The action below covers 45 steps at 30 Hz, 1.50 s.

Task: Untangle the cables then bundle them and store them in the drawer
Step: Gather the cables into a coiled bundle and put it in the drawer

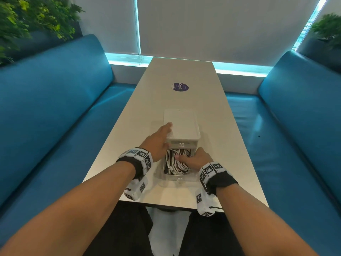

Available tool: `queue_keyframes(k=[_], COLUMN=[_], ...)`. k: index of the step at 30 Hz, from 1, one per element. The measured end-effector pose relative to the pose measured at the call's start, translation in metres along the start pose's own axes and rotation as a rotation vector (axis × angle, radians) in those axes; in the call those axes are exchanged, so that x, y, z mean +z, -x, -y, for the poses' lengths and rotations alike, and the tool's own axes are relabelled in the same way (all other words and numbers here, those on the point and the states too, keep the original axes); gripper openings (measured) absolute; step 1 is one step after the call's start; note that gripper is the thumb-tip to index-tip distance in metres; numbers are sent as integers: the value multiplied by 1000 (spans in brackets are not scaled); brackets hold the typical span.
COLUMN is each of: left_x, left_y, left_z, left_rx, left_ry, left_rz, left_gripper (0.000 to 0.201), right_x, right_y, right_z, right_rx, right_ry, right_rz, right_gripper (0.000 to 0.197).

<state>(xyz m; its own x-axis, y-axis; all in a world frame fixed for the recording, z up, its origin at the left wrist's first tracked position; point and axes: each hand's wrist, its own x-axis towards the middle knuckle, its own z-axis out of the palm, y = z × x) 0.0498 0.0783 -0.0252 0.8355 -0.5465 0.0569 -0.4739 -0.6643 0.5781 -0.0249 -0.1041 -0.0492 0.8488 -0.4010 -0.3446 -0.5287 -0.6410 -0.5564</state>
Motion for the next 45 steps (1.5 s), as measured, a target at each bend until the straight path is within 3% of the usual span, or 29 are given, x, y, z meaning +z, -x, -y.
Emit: queue_keyframes(k=[3, 6, 12, 16, 19, 25, 28, 31, 35, 45], left_x=[0, -1, 0, 0, 1, 0, 1, 1, 3, 5], left_y=[3, 3, -2, -5, -6, -6, -6, -5, -3, -5], left_z=[2, 1, -1, -5, -5, -5, -5, -6, -6, -2], left_rx=[8, 9, 4, -7, -14, -12, -9, -8, 10, 16], left_ry=[25, 27, 13, 44, 50, 63, 69, 79, 75, 76], left_rz=[23, 25, 17, 11, 15, 43, 54, 64, 54, 40], left_gripper=[72, 70, 70, 70, 70, 70, 69, 69, 71, 73], right_x=[3, 9, -6, -15, -18, -22, -24, -22, -9, -11], right_y=[-1, -4, -6, -5, -2, 1, -1, -4, -5, -7], right_z=[6, 5, -13, -30, -35, -34, -34, -30, -26, -22], right_rx=[1, 11, -66, -187, -275, -306, -303, -260, -241, -205], right_ry=[-52, -50, -154, -213, -268, -294, -250, -199, -212, -181], right_rz=[-148, -185, 21, 146, 248, 318, 236, 24, -115, -135], right_gripper=[85, 79, 92, 121, 116, 118, 113, 89, 71, 65])
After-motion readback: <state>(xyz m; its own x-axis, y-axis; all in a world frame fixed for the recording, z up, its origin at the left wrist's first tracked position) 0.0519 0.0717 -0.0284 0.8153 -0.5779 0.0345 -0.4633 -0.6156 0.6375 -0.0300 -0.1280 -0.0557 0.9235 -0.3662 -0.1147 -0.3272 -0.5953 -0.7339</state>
